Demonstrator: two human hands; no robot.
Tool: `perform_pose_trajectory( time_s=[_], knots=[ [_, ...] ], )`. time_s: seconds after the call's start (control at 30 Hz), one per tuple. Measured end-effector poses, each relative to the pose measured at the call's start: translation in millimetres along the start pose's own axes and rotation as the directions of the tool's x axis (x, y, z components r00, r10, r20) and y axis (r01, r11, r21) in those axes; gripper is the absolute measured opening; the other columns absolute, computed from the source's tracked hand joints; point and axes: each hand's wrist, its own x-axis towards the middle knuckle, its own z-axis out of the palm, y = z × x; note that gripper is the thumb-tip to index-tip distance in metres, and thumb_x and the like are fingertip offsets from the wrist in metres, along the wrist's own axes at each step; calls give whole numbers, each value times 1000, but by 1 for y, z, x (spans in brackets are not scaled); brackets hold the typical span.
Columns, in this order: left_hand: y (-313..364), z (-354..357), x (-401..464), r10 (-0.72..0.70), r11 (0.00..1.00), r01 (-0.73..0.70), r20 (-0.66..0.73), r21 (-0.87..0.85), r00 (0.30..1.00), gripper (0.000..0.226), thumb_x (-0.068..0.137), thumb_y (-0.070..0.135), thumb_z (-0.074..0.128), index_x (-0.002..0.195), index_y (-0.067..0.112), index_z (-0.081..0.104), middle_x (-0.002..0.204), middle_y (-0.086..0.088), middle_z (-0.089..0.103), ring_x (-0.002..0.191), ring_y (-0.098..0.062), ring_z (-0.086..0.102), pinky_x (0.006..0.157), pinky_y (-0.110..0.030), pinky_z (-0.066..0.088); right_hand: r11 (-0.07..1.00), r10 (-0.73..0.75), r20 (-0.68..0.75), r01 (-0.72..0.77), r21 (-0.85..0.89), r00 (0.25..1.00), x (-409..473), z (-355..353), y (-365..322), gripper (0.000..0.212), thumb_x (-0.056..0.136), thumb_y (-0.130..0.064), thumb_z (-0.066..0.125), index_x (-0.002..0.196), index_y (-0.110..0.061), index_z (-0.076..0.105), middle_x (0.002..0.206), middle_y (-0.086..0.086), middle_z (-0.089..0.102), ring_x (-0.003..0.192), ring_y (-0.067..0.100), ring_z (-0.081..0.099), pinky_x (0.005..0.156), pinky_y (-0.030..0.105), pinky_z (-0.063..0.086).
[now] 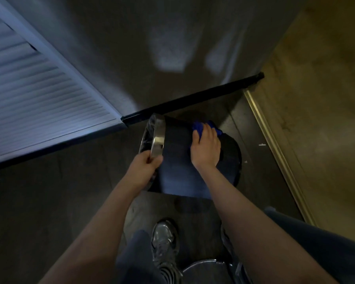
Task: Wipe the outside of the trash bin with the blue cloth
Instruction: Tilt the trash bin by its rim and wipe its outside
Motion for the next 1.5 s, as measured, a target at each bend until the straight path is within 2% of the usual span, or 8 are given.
perform_pose_trajectory(
  time_s=[0.17,0.33,0.57,0.67,0.93,1.07,1.2,1.5],
  knots=[
    [8,6,-1,63,995,-56,74,-82,995,18,81,-5,56,86,12,61,85,-13,65,80,-21,60,74,-30,49,999,43,43,-43,-12,998,29,-12,10,44,98,-28,28,136,-8,38,142,11,43,130,28,38,107,38,28],
    [1,10,-5,83,994,-79,-55,72,995,32,90,24,52,59,15,50,56,1,46,55,-10,43,57,-23,36,997,82,54,-83,8,995,42,-22,34,41,98,-29,29,127,-7,47,131,15,52,119,33,47,97,39,36],
    [10,23,3,132,988,-112,-200,109,971,30,93,26,45,82,2,58,64,2,49,62,-9,46,53,-11,37,982,166,-43,-161,102,985,33,-30,70,35,98,-24,28,109,-5,55,114,18,59,106,34,53,93,42,39],
    [29,35,11,144,981,-100,-275,169,951,34,93,32,44,78,4,55,63,1,48,63,-15,47,55,-25,37,961,213,-89,-192,196,973,21,-21,51,35,98,-23,32,116,-3,54,118,20,59,110,34,53,97,44,39],
    [31,9,18,-87,973,176,-466,152,880,42,95,30,42,105,-7,61,111,-32,61,105,-40,57,90,-43,45,952,-235,-51,240,191,971,-48,22,-41,41,94,-19,38,134,-12,42,143,7,44,136,25,30,107,37,25],
    [23,-3,23,-220,973,229,-433,-32,874,44,94,31,42,110,-6,58,114,-30,60,104,-41,58,90,-44,47,899,-428,35,421,120,903,-69,35,-47,45,94,-23,40,138,-19,36,146,0,39,139,19,25,110,34,20],
    [15,-16,14,-107,993,88,-292,-77,950,18,87,9,45,89,-1,59,86,-23,58,72,-31,57,65,-38,46,865,-501,38,498,62,865,-58,33,-32,43,94,-24,41,136,-16,41,141,3,46,134,21,36,106,34,30],
    [-1,-31,6,-54,990,35,-137,-136,989,23,94,31,40,93,23,62,96,-8,66,87,-24,63,73,-38,50,984,-175,-114,177,2,978,-23,17,51,41,95,-27,33,133,-15,43,140,6,47,133,22,39,106,34,30]
  ],
)
